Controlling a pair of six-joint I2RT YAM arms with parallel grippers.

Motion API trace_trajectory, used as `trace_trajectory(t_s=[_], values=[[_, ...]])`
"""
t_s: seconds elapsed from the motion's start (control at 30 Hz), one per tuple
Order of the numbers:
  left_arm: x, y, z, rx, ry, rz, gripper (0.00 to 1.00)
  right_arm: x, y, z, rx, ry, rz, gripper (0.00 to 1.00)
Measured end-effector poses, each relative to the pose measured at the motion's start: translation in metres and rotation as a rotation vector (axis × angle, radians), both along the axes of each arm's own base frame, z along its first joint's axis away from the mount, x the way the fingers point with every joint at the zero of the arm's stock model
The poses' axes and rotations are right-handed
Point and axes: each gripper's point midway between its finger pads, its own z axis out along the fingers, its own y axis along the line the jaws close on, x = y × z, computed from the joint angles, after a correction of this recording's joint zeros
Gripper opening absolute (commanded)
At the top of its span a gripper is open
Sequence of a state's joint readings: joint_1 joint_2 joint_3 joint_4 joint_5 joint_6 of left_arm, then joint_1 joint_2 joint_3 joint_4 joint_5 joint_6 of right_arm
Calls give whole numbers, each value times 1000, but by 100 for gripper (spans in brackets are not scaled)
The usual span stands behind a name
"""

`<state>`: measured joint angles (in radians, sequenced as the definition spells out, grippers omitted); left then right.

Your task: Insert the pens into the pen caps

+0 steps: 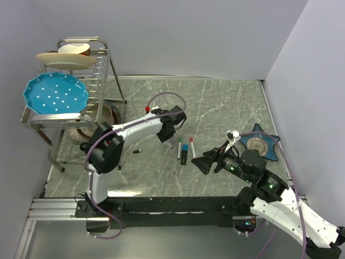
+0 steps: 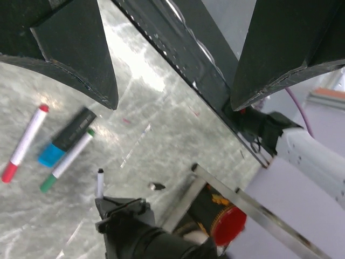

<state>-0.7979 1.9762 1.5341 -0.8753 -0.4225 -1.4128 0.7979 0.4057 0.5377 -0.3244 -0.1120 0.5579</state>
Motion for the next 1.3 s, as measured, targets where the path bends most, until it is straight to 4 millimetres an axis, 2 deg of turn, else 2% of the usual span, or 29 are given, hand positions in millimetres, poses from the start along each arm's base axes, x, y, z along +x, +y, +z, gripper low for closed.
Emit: trace_trajectory(t_s=[0.17, 0.3, 0.43, 0.53, 0.7, 0.9, 1.17, 1.3], values=[[-6, -16, 50, -69, -124, -105, 1, 7, 6, -16, -1, 37, -18, 89], [-12, -20, 92, -154, -247, -198, 1, 13, 11, -25, -19, 59, -21, 86], [-30, -23, 119, -229, -349, -305, 1, 16, 17, -25, -16, 60, -12, 76], [-49, -35, 137, -316, -420, -398, 1, 16, 23, -23, -4, 63, 8, 72], [-72, -49, 160, -430, -499, -500, 1, 17, 33, -21, 13, 70, 44, 67], [-81, -57, 178, -492, -553, -548, 1, 22, 38, -22, 2, 82, 48, 60], [-99, -68, 180, -529, -568, -623, 1, 31, 42, 0, 9, 37, 42, 56], [-108, -71, 184, -542, -571, -649, 1, 36, 43, -3, -9, 44, 35, 47]])
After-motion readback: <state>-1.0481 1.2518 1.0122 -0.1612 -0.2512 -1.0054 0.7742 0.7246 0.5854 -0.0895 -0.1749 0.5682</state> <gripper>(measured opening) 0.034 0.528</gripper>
